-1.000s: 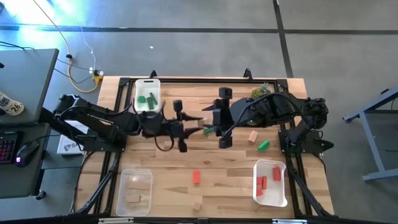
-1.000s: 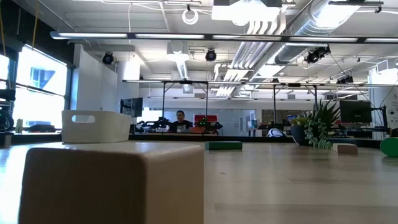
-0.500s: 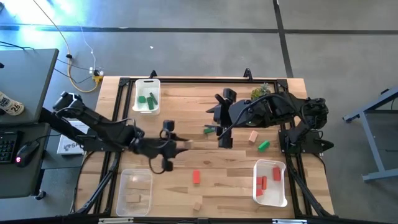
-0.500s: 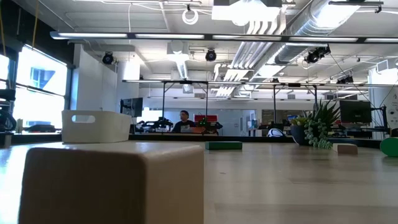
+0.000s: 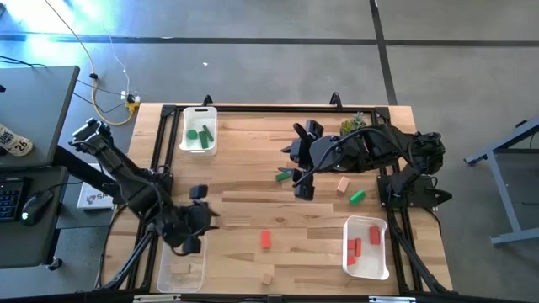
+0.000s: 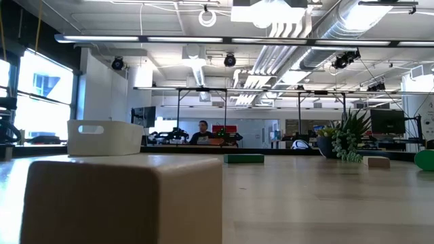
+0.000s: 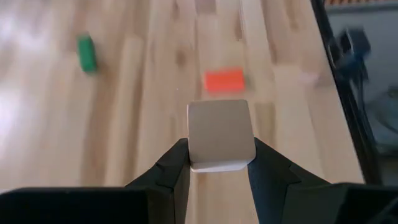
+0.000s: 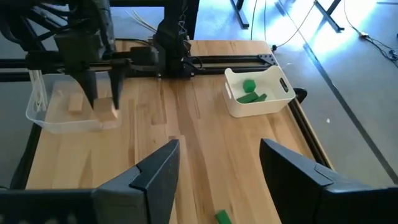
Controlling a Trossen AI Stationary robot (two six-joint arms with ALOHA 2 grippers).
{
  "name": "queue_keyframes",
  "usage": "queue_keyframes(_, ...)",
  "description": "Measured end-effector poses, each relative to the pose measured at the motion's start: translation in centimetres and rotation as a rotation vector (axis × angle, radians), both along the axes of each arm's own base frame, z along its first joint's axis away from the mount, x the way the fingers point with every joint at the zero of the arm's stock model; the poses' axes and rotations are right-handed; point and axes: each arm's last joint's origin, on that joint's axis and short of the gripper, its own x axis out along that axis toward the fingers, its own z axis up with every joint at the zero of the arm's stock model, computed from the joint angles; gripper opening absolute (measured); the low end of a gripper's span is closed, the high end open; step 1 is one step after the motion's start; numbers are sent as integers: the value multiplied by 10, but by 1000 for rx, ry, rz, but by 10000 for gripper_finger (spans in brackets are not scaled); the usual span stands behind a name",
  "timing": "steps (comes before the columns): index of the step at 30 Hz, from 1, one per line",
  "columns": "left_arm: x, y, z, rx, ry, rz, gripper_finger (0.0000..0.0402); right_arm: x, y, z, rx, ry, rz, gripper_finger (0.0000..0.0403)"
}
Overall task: Sort & place blocks by color
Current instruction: Put the brown block into the transparent bin
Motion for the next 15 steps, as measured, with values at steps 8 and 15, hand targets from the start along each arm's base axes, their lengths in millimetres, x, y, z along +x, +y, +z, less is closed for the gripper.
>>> queue_keyframes(8,-26,-18,-9,-138,132,79,104,0,-16,-3,14,40,-58,209)
queue_keyframes(15,-32,-45,-34,-182,291,88,104,-3,-30,-10,33,118,-133,209)
